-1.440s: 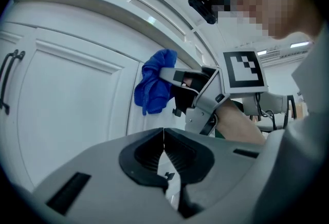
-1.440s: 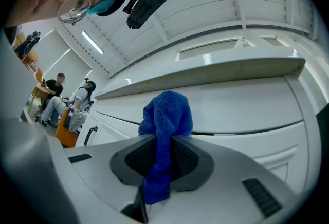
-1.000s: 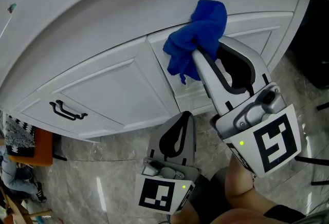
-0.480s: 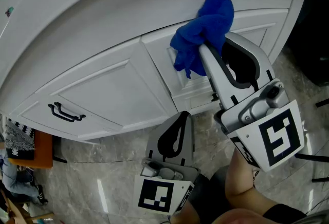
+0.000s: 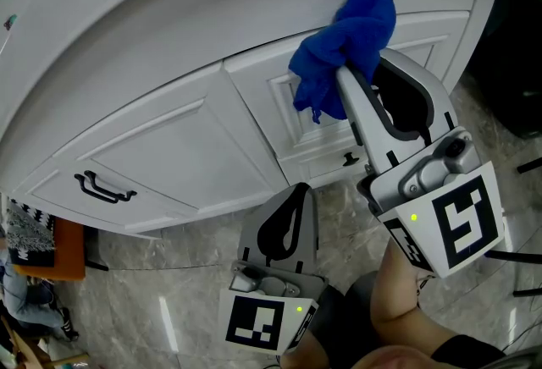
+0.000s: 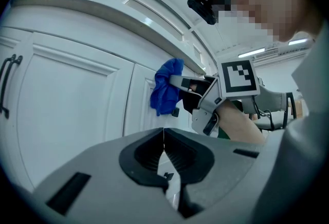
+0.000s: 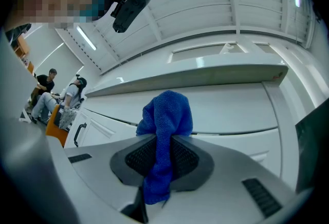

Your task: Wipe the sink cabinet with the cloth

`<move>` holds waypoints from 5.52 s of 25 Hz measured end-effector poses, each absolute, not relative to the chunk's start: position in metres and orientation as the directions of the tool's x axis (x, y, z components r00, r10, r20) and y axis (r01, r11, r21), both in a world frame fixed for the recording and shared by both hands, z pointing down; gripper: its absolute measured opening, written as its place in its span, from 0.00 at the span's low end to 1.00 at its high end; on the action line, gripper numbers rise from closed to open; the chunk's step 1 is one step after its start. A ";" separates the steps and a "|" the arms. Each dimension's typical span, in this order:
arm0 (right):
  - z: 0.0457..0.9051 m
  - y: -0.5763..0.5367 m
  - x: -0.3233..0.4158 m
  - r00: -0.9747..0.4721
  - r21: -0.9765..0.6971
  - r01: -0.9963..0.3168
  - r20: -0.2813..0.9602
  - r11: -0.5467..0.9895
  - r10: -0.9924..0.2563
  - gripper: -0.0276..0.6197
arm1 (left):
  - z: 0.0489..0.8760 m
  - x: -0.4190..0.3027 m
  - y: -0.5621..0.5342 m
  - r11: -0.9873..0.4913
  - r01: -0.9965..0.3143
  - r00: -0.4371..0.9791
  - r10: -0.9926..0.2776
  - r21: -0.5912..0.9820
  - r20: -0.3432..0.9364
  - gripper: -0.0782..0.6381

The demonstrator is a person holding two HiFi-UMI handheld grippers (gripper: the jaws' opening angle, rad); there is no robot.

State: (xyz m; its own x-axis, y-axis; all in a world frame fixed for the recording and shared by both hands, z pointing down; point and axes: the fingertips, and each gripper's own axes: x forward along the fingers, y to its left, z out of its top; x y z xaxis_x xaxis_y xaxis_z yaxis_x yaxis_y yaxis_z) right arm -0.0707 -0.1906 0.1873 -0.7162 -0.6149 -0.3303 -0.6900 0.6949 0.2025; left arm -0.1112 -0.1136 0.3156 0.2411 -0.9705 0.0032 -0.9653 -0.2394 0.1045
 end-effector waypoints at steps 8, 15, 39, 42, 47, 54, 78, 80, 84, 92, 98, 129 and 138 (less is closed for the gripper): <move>0.188 -0.196 -0.058 -0.690 0.180 -0.714 -0.342 0.676 -0.638 0.16 | 0.318 -0.110 -0.114 -0.249 -0.963 0.251 -0.968 0.103 0.006 0.12; 0.187 -0.199 -0.051 -0.679 0.180 -0.726 -0.339 0.664 -0.651 0.16 | 0.319 -0.107 -0.116 -0.261 -0.958 0.264 -0.965 0.116 0.010 0.12; 0.188 -0.210 -0.030 -0.634 0.157 -0.765 -0.346 0.624 -0.691 0.16 | 0.321 -0.096 -0.119 -0.282 -0.952 0.286 -0.958 0.117 0.016 0.12; 0.188 -0.210 -0.028 -0.628 0.156 -0.771 -0.348 0.618 -0.696 0.16 | 0.322 -0.095 -0.119 -0.284 -0.952 0.288 -0.957 0.115 0.019 0.12; 0.188 -0.211 -0.026 -0.624 0.151 -0.774 -0.351 0.615 -0.698 0.16 | 0.322 -0.094 -0.120 -0.286 -0.951 0.291 -0.957 0.113 0.021 0.12; 0.189 -0.212 -0.025 -0.618 0.148 -0.778 -0.353 0.610 -0.703 0.16 | 0.323 -0.094 -0.120 -0.289 -0.951 0.293 -0.956 0.113 0.022 0.12; 0.190 -0.221 -0.004 -0.528 0.175 -0.848 -0.367 0.501 -0.766 0.16 | 0.321 -0.092 -0.119 -0.293 -0.950 0.297 -0.955 0.106 0.020 0.12; 0.190 -0.222 -0.001 -0.516 0.172 -0.855 -0.368 0.488 -0.773 0.16 | 0.322 -0.092 -0.119 -0.293 -0.950 0.297 -0.955 0.108 0.019 0.12; 0.192 -0.227 0.011 -0.469 0.187 -0.883 -0.371 0.430 -0.801 0.16 | 0.322 -0.091 -0.119 -0.294 -0.950 0.298 -0.954 0.108 0.019 0.12; 0.199 -0.238 0.034 -0.389 0.197 -0.921 -0.377 0.337 -0.841 0.16 | 0.323 -0.089 -0.121 -0.300 -0.948 0.304 -0.953 0.110 0.018 0.12; 0.200 -0.242 0.043 -0.351 0.194 -0.935 -0.387 0.297 -0.853 0.16 | 0.324 -0.087 -0.123 -0.303 -0.946 0.307 -0.951 0.111 0.022 0.12; 0.191 -0.199 -0.012 -0.561 0.133 -0.819 -0.395 0.559 -0.728 0.16 | 0.304 -0.105 -0.103 -0.207 -0.978 0.208 -0.978 0.021 0.016 0.12; 0.213 -0.153 -0.111 -0.775 0.137 -0.620 -0.258 0.773 -0.576 0.16 | 0.296 -0.148 -0.087 -0.091 -0.996 0.091 -0.996 -0.002 0.025 0.12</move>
